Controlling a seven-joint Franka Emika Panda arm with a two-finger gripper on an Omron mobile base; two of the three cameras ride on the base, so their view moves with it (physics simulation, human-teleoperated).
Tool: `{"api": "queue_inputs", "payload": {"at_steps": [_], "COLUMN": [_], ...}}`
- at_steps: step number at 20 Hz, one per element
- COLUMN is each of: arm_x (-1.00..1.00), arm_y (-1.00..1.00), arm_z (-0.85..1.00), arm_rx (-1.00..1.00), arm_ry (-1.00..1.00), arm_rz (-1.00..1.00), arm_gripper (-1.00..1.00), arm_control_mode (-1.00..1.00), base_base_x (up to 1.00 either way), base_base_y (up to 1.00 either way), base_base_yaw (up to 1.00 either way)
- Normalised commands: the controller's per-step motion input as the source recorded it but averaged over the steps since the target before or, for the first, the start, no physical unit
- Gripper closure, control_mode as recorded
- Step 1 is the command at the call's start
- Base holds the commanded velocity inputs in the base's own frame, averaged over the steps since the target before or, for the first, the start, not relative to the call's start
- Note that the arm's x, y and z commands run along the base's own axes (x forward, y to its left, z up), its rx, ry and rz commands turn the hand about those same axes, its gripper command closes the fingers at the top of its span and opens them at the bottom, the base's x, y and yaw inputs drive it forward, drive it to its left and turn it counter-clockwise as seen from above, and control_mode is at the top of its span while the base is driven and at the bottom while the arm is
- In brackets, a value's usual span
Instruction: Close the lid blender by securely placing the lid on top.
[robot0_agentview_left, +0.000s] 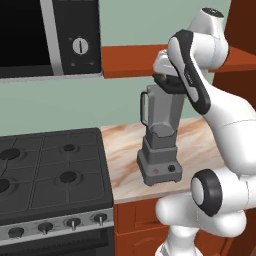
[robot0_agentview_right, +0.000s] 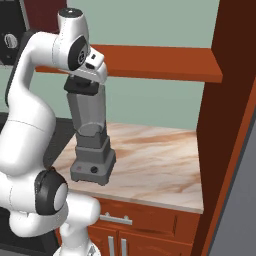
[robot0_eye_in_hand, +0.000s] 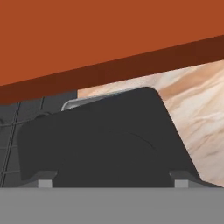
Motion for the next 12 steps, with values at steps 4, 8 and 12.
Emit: {"api": "queue_inputs", "payload": {"at_steps": [4,8,12], "arm_x": [0.29,0.39,0.22], "arm_y": [0.31,0.18,0.01], "arm_z": [-0.15,-0.12,-0.23], "arm_rx": [0.0,0.0,0.0], "arm_ry": [0.01,0.0,0.0], "arm_rz": [-0.09,-0.08,-0.03], "arm_gripper": [1.0,1.0,1.0], "arm_control_mode": [-1.0,-1.0,-1.0], "base_base_x": [0.0,0.0,0.0], "base_base_y": [0.0,0.0,0.0], "base_base_yaw": [0.0,0.0,0.0]}}
